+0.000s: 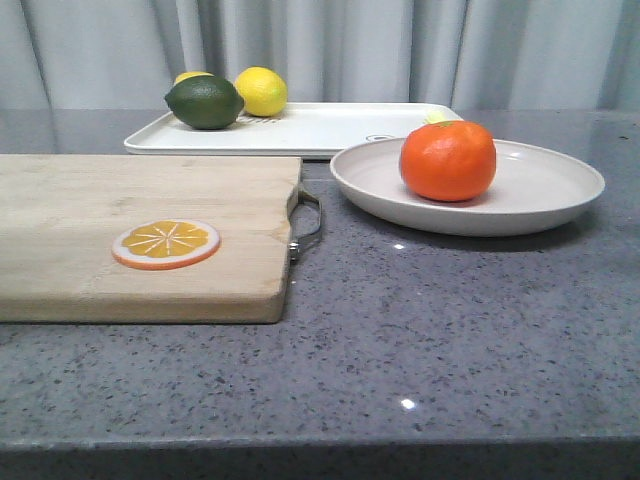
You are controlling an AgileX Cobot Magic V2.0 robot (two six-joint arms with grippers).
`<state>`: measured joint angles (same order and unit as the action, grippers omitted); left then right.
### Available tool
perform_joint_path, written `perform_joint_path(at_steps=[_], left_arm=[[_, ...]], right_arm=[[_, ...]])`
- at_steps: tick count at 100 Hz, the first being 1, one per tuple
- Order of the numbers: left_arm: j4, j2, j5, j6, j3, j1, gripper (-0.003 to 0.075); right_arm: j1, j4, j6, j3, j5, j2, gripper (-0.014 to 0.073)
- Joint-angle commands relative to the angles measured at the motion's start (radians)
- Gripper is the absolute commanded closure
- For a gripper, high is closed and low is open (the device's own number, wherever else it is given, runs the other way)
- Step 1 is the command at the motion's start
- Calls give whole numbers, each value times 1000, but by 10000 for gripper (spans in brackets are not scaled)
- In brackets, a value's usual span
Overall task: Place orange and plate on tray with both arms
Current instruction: 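Move the right gripper to the plate rim farthest from the tray and grasp it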
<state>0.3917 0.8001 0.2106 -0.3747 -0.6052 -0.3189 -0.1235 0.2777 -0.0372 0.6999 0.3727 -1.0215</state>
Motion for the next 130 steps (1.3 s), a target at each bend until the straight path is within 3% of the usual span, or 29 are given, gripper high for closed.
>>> perform_joint_path(at_steps=[1,65,114,124,130], left_arm=[[8,-4,-85,3,-25,3,29],[8,-4,-85,3,-25,3,29],[8,-4,-85,3,-25,3,29],[8,-4,-85,3,-25,3,29],[8,-4,-85,3,-25,3,29]], right_arm=[[-13,29,-1,39,-111,-38,53],[-36,33,-1,263,-128,-405,53],[-36,33,-1,267,-106,-469,55],[-36,33,-1,267,-94,-469,109],[-36,33,-1,267,-86,-469,189]])
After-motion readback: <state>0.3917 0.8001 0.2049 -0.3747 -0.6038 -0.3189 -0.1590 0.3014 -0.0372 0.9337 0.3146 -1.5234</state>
